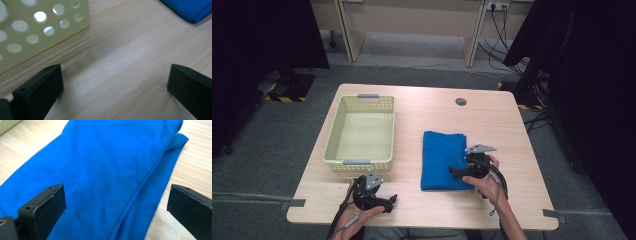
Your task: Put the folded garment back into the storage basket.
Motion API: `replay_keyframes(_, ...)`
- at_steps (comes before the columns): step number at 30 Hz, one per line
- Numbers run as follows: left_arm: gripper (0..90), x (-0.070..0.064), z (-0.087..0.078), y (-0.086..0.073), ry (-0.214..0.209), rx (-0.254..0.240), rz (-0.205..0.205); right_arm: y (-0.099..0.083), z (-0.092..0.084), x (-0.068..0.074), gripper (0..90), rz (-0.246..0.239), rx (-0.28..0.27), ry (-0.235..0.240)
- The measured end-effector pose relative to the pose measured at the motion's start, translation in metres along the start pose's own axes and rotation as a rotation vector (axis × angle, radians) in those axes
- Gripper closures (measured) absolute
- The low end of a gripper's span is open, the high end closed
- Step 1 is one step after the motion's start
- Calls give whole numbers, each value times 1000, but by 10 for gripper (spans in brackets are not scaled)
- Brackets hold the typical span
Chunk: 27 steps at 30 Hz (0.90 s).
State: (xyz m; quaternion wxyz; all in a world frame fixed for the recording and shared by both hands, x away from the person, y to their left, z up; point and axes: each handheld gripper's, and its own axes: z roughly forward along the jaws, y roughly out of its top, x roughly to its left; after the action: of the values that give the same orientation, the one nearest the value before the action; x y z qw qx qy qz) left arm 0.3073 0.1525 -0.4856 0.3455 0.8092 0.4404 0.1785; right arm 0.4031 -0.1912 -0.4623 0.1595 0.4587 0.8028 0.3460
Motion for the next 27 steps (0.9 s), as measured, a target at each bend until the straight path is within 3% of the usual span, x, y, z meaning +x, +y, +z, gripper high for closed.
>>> replay_keyframes(14, 0, 0, 0, 0, 0, 0, 0, 16, 15, -3, 23, 16, 9, -8)
replay_keyframes(17, 0, 0, 0, 0, 0, 0, 0, 17, 19, -5, 25, 28, 27, -30)
replay_keyframes(27, 0, 0, 0, 0, 0, 0, 0, 17, 34, -9, 4, 40, 57, -28)
